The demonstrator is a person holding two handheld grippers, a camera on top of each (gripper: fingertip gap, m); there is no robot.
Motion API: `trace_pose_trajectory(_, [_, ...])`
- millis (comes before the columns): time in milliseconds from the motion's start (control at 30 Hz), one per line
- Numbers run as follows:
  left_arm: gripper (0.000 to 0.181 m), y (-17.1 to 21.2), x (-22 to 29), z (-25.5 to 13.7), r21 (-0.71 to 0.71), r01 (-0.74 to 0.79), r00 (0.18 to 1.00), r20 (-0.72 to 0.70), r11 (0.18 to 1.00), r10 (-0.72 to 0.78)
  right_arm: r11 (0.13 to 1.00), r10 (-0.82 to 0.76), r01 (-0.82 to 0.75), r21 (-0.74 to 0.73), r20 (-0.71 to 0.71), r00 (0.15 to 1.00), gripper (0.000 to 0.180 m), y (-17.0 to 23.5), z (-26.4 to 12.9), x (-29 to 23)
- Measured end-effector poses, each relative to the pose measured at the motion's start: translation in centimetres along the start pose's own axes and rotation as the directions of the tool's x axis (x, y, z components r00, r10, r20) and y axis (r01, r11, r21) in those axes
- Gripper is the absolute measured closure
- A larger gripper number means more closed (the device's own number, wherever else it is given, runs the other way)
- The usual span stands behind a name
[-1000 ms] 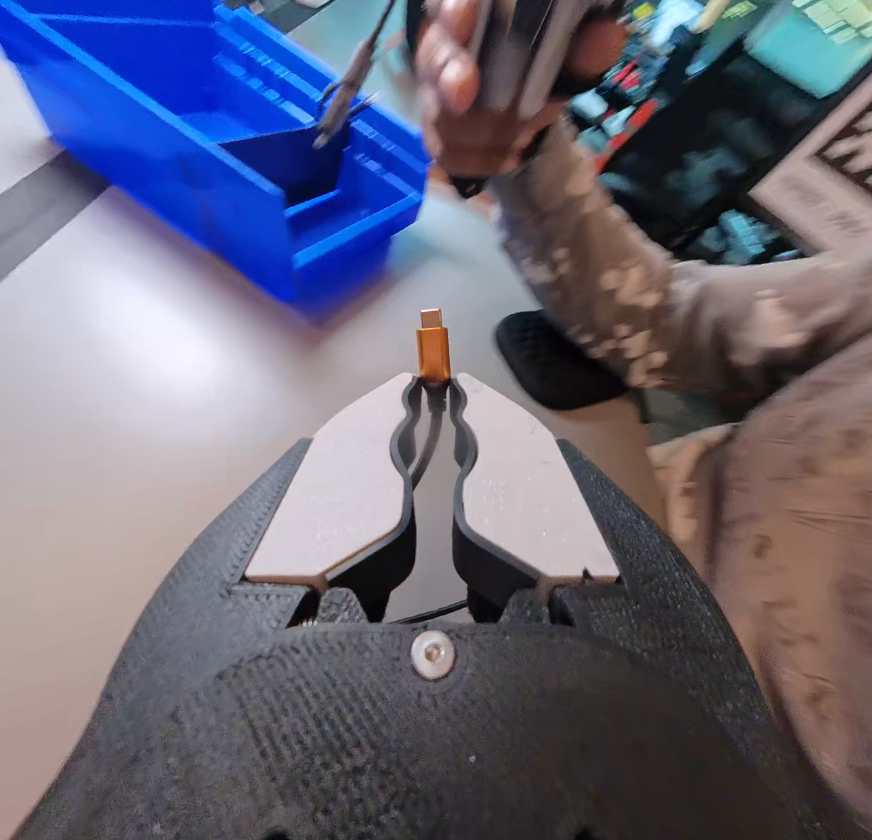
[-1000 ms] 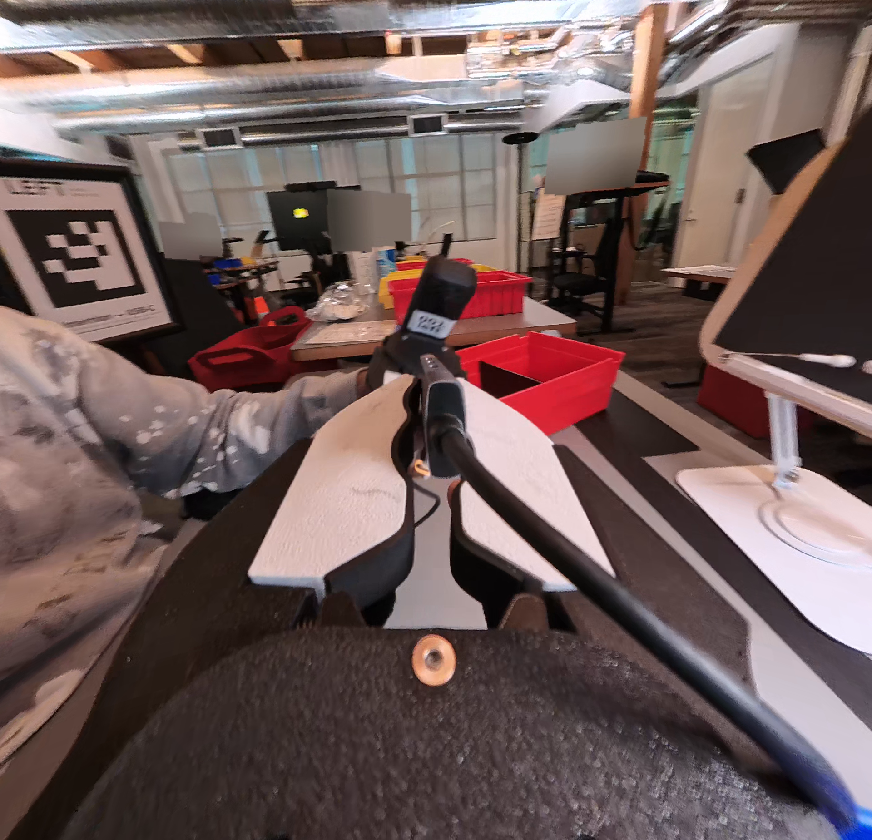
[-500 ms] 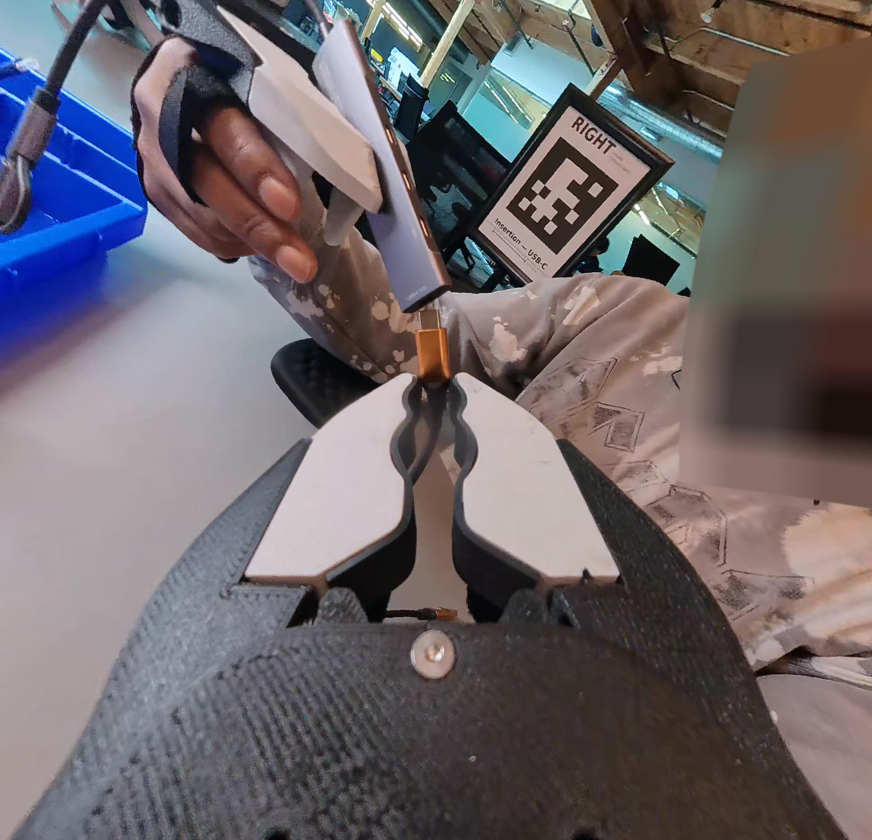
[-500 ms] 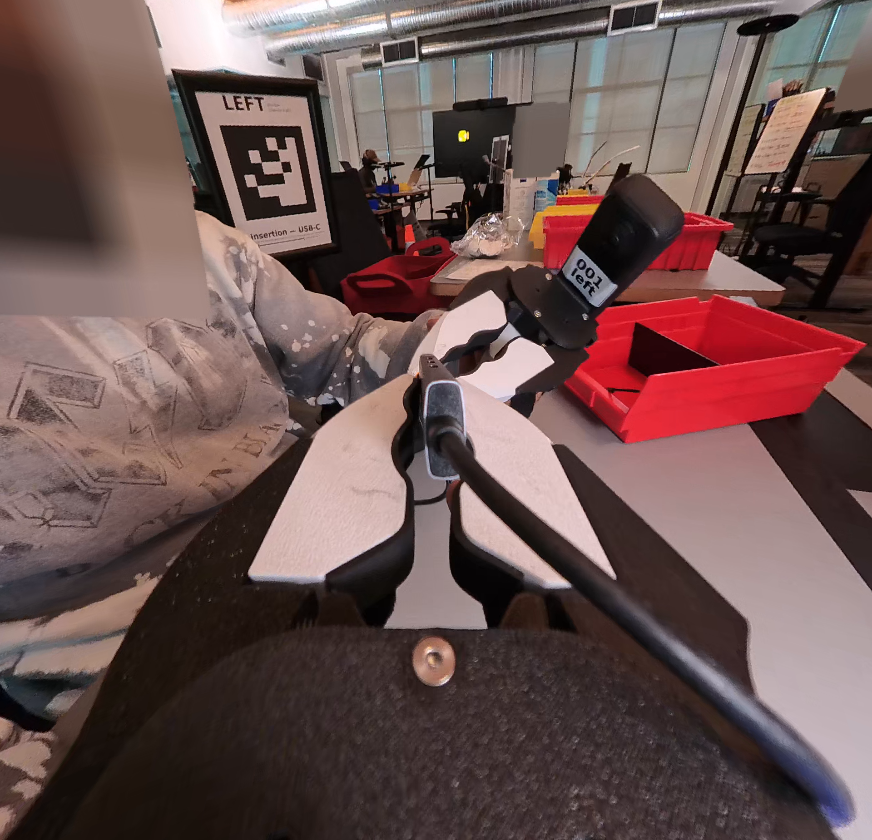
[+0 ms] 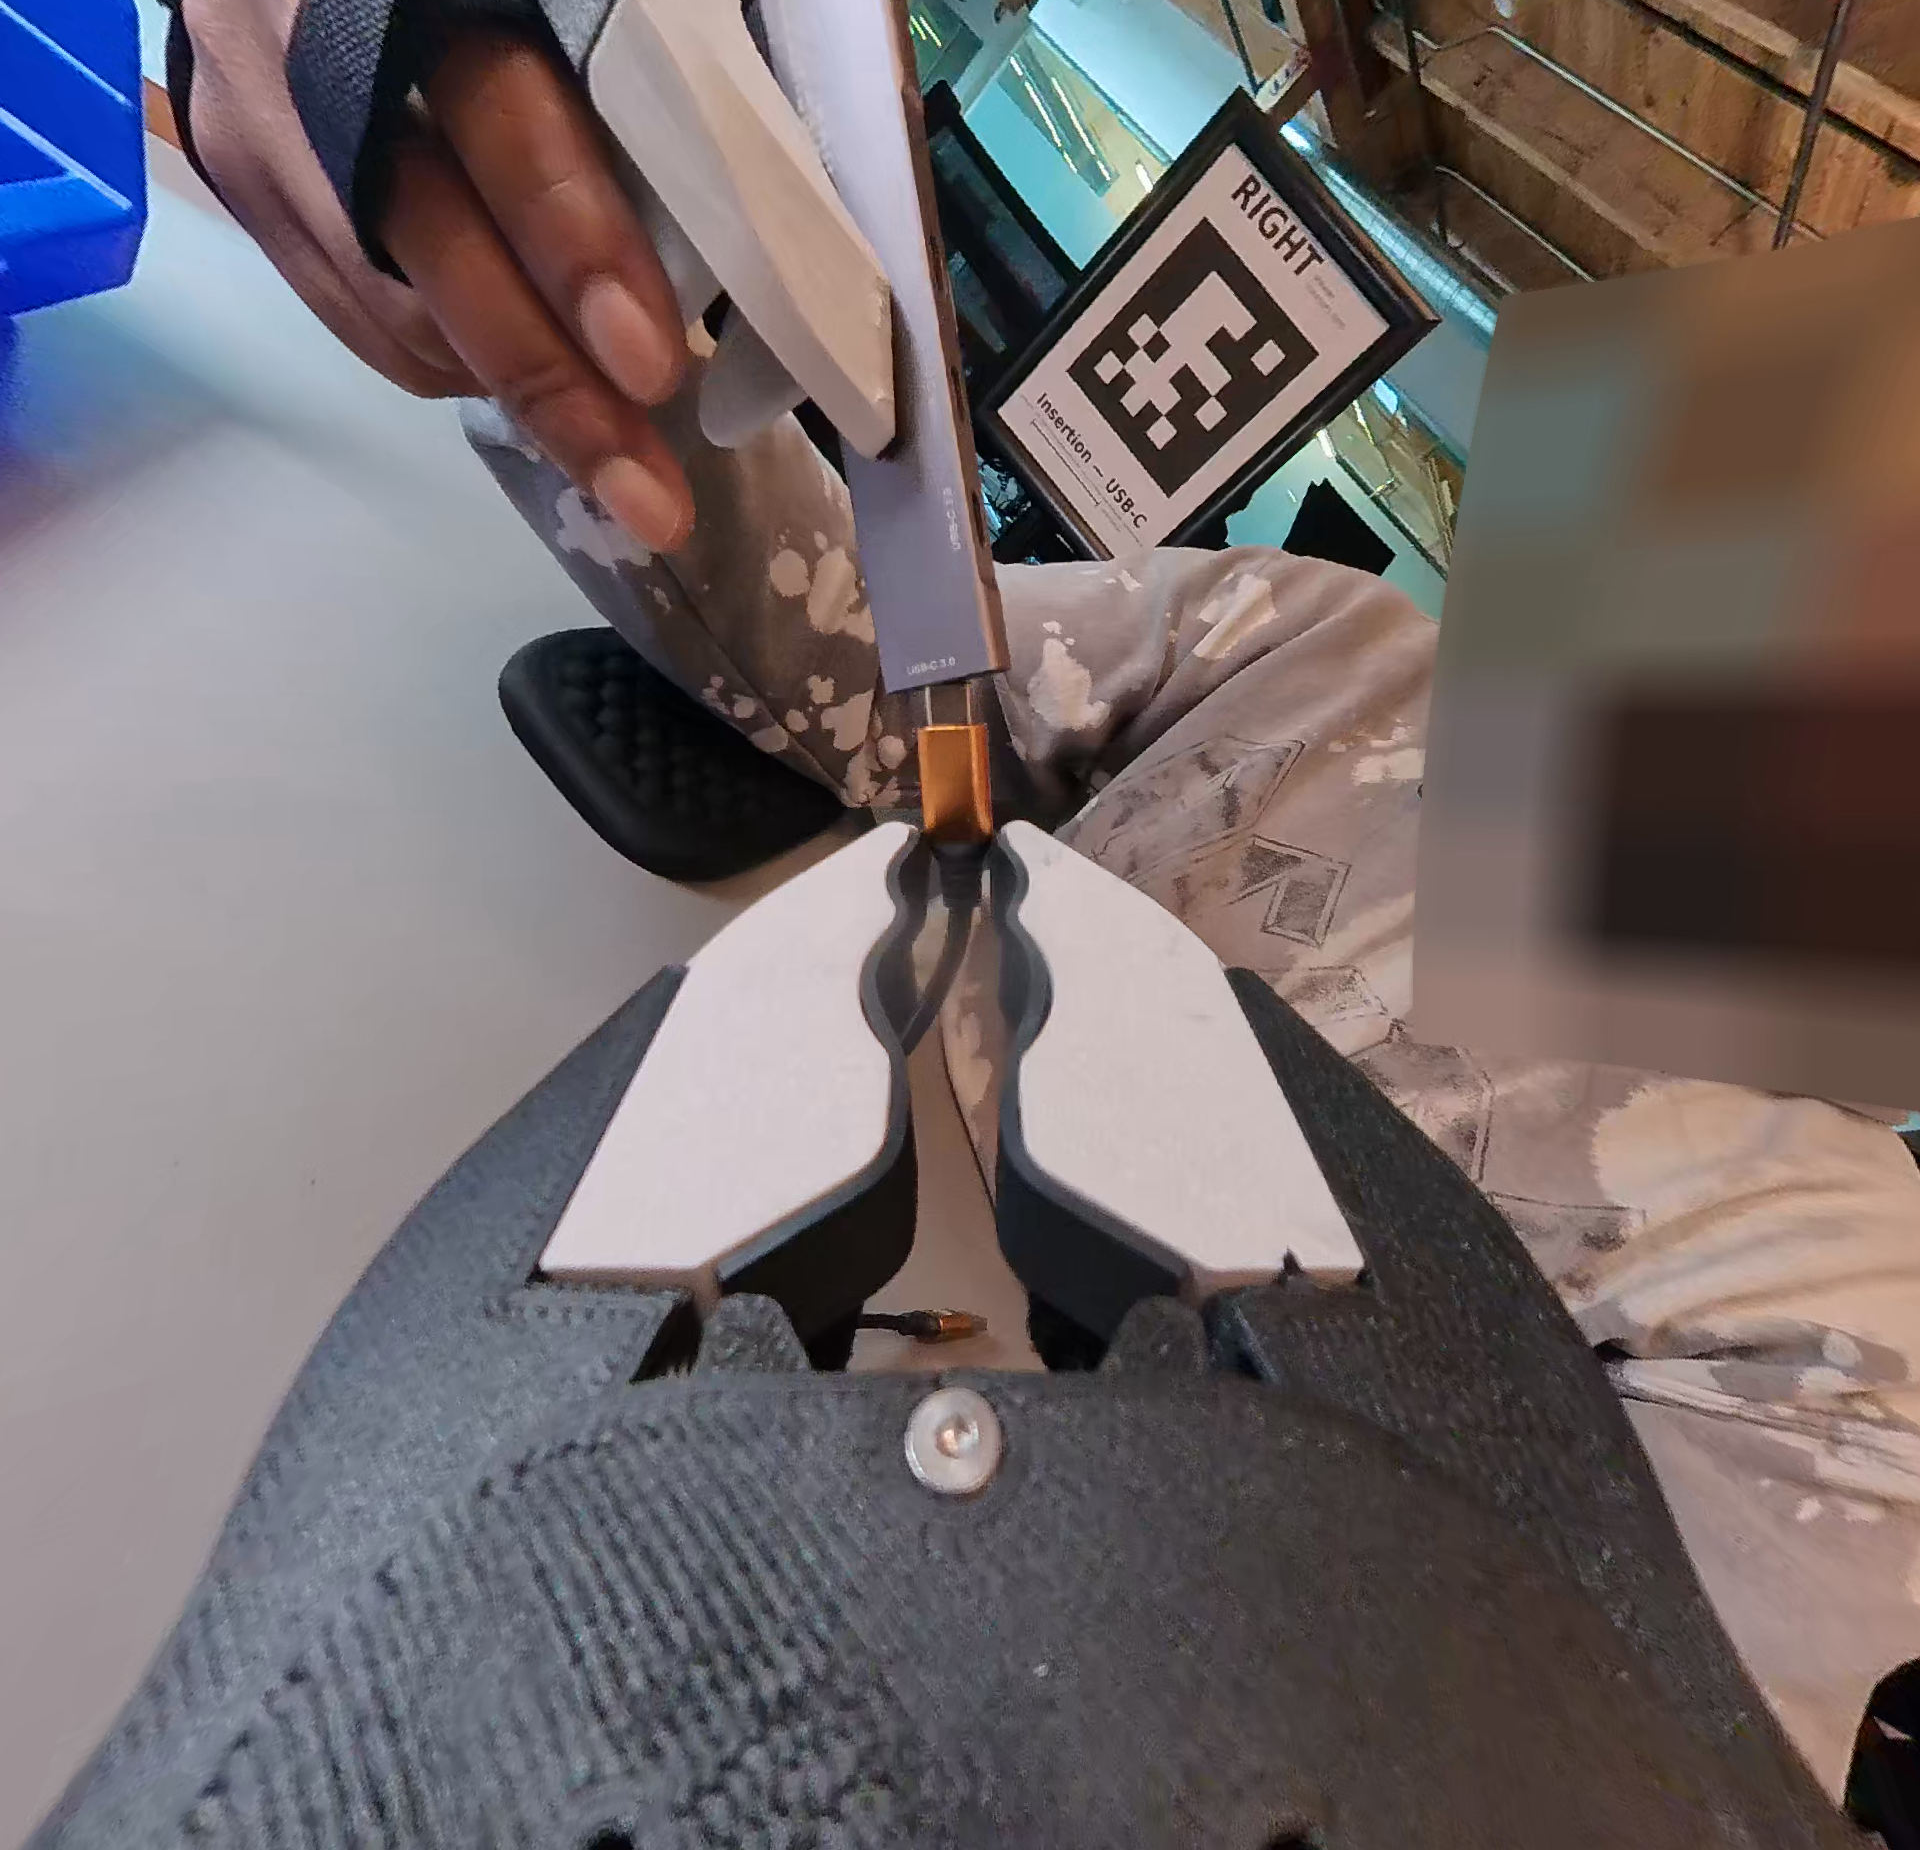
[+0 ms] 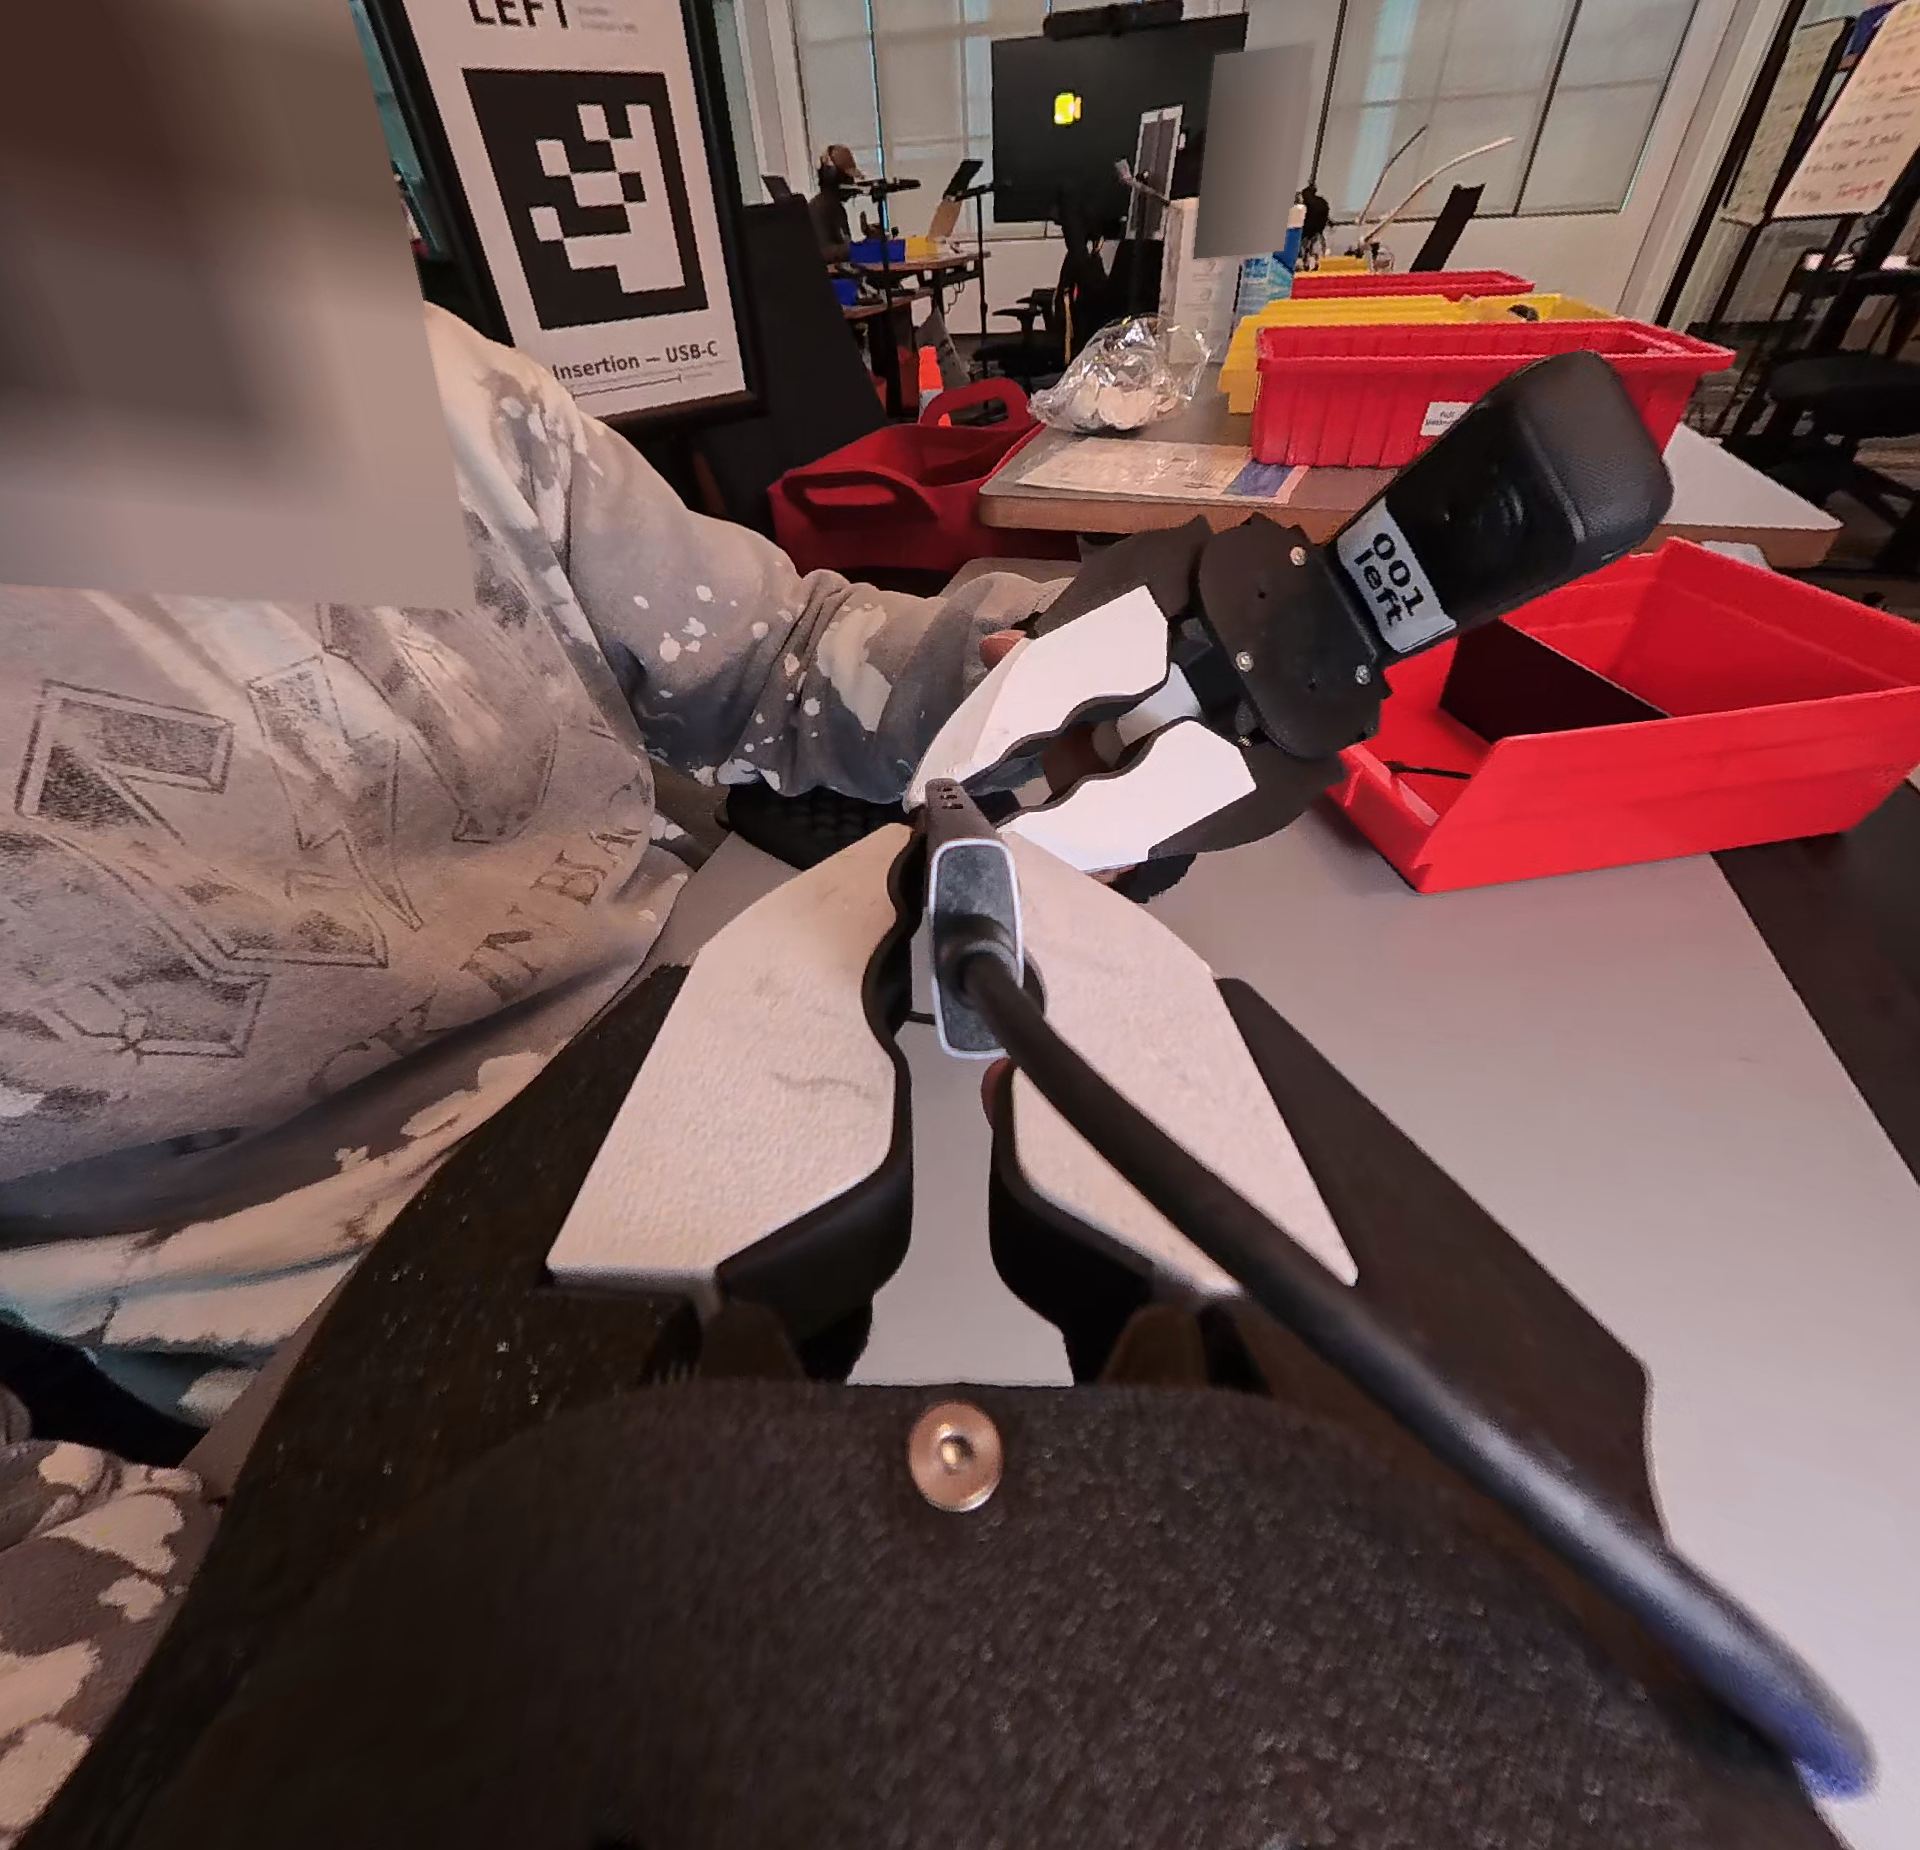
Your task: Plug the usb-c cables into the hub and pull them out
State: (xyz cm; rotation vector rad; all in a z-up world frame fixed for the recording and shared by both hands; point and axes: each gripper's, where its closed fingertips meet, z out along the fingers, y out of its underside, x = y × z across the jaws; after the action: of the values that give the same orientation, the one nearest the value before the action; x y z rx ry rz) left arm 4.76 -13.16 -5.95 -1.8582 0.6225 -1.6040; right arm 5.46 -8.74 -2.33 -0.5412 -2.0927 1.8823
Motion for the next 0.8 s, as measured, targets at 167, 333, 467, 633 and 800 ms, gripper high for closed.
trace_pose_trajectory(167, [0.17,0.2,-0.1,0.0,-0.01,0.01,1.0,-0.003,1.0,-0.01,1.0,-0.009,0.009,-0.028,0.008,1.0,0.17,0.3,0.0,-0.4])
trace_pose_trajectory(333, [0.17,-0.2,0.0,-0.2,0.021,0.042,0.999,-0.034,0.999,-0.041,0.998,-0.048,0.046,-0.038,-0.041,0.998,0.17,-0.2,-0.1,-0.1])
trace_pose_trajectory(467, [0.17,-0.7,0.0,-0.6,0.055,0.064,0.997,-0.05,0.996,-0.061,0.996,-0.08,0.078,-0.053,-0.045,0.996,0.17,-0.3,-0.2,-0.5])
trace_pose_trajectory(633, [0.17,-1.0,0.1,-0.7,0.074,0.072,0.996,-0.05,0.995,-0.069,0.992,-0.11,0.103,-0.076,-0.097,0.989,0.17,-0.7,0.0,0.0])
trace_pose_trajectory(800, [0.17,-1.8,0.0,-1.1,0.116,0.056,0.998,-0.021,0.992,-0.054,0.993,-0.105,0.096,-0.075,-0.131,0.986,0.17,-0.9,-0.2,0.3])
